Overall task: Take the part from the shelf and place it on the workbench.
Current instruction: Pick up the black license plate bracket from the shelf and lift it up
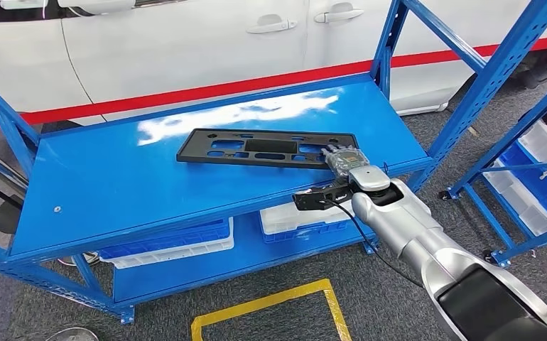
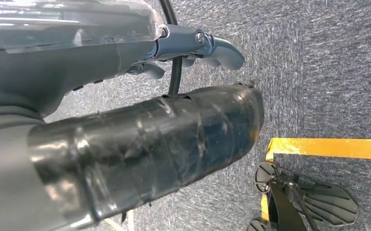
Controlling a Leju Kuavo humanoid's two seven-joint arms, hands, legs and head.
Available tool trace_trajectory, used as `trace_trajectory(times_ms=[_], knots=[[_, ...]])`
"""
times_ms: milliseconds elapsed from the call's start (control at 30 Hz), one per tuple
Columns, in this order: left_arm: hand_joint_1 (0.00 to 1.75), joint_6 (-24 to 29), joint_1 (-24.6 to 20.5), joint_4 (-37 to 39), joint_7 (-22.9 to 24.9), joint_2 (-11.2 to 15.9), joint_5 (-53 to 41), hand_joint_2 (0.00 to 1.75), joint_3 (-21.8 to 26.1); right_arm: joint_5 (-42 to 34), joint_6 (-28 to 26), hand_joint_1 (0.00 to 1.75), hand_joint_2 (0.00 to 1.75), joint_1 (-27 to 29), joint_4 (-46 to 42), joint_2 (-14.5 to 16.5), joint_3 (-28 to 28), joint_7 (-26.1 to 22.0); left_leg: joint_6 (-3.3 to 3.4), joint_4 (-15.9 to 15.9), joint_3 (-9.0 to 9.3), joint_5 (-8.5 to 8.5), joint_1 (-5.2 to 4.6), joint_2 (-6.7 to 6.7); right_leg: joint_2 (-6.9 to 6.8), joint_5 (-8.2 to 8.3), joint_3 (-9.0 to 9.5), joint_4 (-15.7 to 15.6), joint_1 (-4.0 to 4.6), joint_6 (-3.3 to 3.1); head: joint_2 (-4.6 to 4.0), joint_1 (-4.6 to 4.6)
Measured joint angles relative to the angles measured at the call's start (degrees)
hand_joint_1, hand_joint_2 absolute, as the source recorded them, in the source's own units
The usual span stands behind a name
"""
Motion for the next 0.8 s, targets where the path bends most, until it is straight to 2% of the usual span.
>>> trace_trajectory(times_ms=[800], knots=[[0.00,0.0,0.0,0.0,0.2,0.0,-0.6,0.00,0.9,1.0,-1.3,1.75,1.75,-0.8,1.0,0.3,0.4,0.3,0.08,0.1,0.11,-0.05,0.00,0.00,-0.06,-0.03,0.21,0.0,0.00,0.05,0.00,0.01]])
